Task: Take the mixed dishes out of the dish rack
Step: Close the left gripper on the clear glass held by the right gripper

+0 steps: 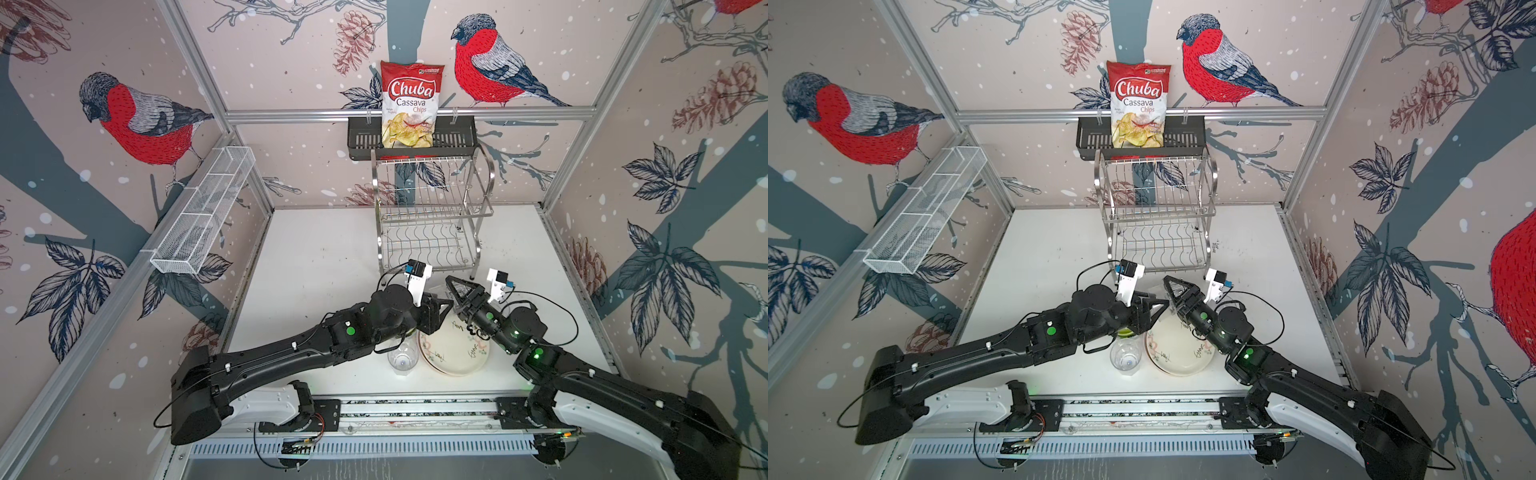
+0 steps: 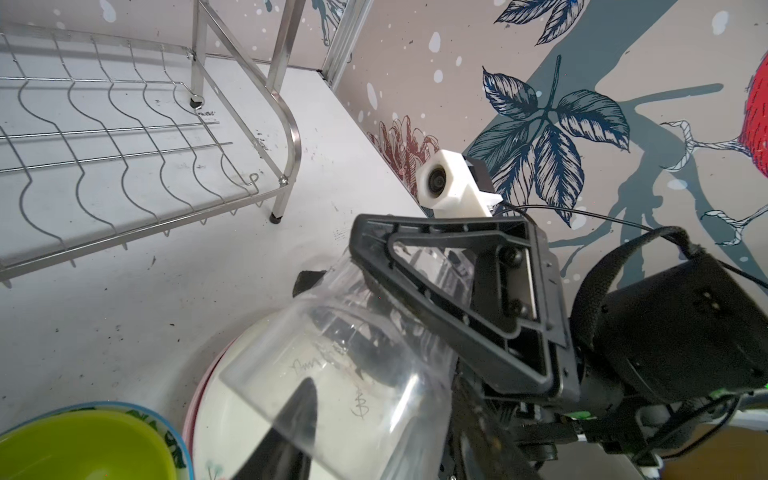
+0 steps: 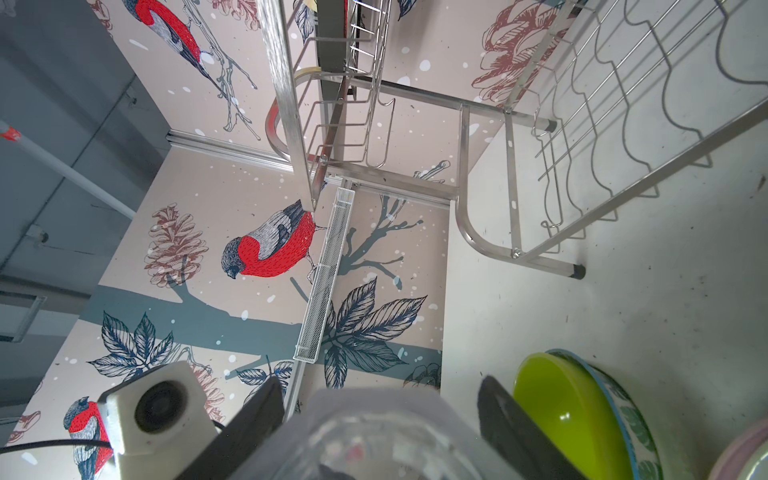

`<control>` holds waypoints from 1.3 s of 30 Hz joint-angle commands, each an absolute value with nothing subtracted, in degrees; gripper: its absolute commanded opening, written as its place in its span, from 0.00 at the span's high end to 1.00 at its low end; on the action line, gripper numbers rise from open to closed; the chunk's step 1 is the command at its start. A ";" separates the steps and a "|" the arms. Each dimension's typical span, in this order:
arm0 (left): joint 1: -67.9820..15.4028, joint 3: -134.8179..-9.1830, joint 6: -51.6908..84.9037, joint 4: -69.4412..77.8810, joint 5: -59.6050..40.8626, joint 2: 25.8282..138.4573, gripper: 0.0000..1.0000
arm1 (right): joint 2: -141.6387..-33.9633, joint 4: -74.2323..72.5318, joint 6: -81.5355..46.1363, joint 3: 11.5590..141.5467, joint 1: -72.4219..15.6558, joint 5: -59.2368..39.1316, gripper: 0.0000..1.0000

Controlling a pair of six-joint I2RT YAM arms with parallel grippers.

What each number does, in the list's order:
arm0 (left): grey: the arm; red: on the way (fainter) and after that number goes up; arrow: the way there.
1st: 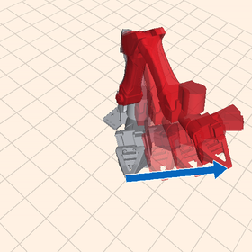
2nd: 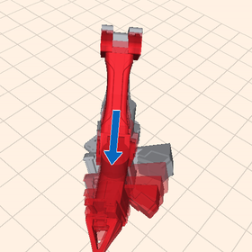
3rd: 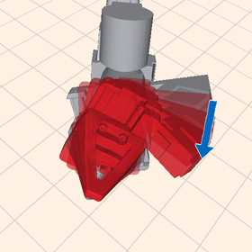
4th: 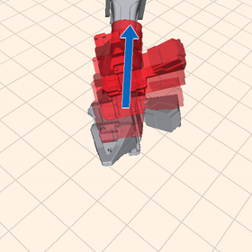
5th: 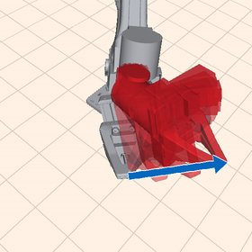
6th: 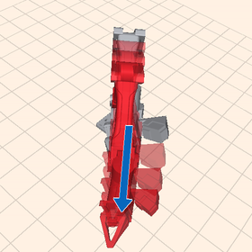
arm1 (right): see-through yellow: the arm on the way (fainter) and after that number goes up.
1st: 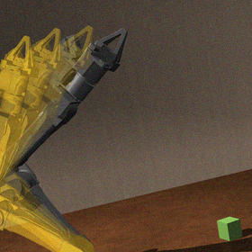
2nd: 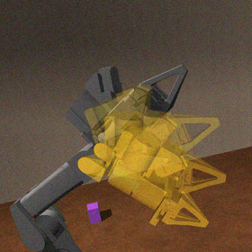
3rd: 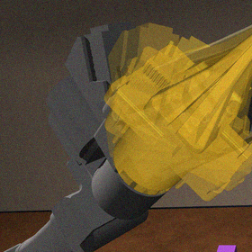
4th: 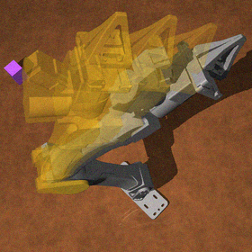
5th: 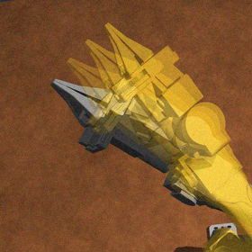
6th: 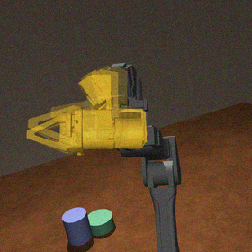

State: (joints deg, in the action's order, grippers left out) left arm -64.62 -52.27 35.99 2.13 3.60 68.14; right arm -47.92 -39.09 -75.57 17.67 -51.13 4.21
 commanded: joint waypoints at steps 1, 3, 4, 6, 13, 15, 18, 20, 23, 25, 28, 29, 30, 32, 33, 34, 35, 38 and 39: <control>-64.25 -52.63 36.31 8.28 0.28 69.03 0.50 | -48.89 -43.22 -75.49 18.37 -51.90 2.15 0.83; -64.20 -52.82 36.47 8.56 0.20 69.41 0.54 | -49.92 -44.47 -75.50 18.63 -52.37 1.98 0.83; -64.11 -52.80 36.47 8.69 0.02 69.61 0.57 | -50.45 -44.93 -75.45 18.85 -52.54 1.66 0.83; -63.73 -52.87 36.43 8.60 -0.01 69.85 0.63 | -51.51 -45.09 -75.15 19.54 -52.96 1.21 0.83; -62.41 -52.47 36.12 7.14 0.77 68.28 0.90 | -53.59 -45.46 -74.37 20.48 -54.14 1.47 0.83; -62.23 -52.39 35.86 6.52 1.30 67.69 0.98 | -53.92 -45.48 -74.21 20.57 -54.23 1.84 0.83; -61.97 -52.21 35.58 5.72 1.93 66.92 1.00 | -54.16 -44.86 -73.76 21.00 -54.25 1.86 0.83; -61.79 -52.21 35.60 5.25 2.19 66.51 1.00 | -54.35 -44.41 -73.56 21.22 -54.27 2.09 0.82; -61.66 -51.88 35.60 4.95 2.33 65.92 1.00 | -54.71 -43.78 -73.65 21.51 -54.23 1.91 0.80; -61.62 -51.94 35.51 4.51 2.19 65.68 1.00 | -54.74 -43.27 -73.78 21.60 -54.23 2.08 0.72; -61.61 -51.80 35.35 4.21 1.93 65.18 1.00 | -54.74 -43.18 -74.18 21.61 -54.23 2.40 0.49; -61.66 -51.81 35.25 4.11 1.94 65.21 1.00 | -54.68 -43.15 -74.14 21.60 -54.24 2.29 0.38; -61.57 -51.85 35.16 3.95 1.85 65.18 1.00 | -54.75 -43.17 -74.11 21.62 -54.23 2.35 0.34; -61.56 -51.77 35.07 3.52 1.82 65.18 1.00 | -54.75 -43.10 -74.01 21.75 -54.23 2.34 0.19; -61.63 -51.62 35.09 3.51 1.63 65.19 1.00 | -54.67 -42.98 -74.08 21.80 -54.23 2.47 0.12; -61.56 -51.40 35.13 3.52 1.68 65.17 1.00 | -54.67 -42.97 -74.17 21.80 -54.23 2.57 0.06; -61.53 -51.33 35.15 3.40 1.46 65.15 1.00 | -54.51 -43.11 -73.97 21.80 -54.24 2.61 0.04; -61.59 -51.08 35.24 3.11 0.98 65.00 1.00 | -54.14 -43.20 -73.32 21.88 -54.23 3.02 0.01; -61.54 -50.94 35.22 3.03 1.03 64.95 1.00 | -54.01 -43.32 -73.22 21.80 -54.29 3.23 0.01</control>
State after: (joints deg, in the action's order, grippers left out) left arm -61.63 -51.22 35.51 3.09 -0.38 65.34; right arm -54.46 -41.71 -75.81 21.63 -54.19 3.79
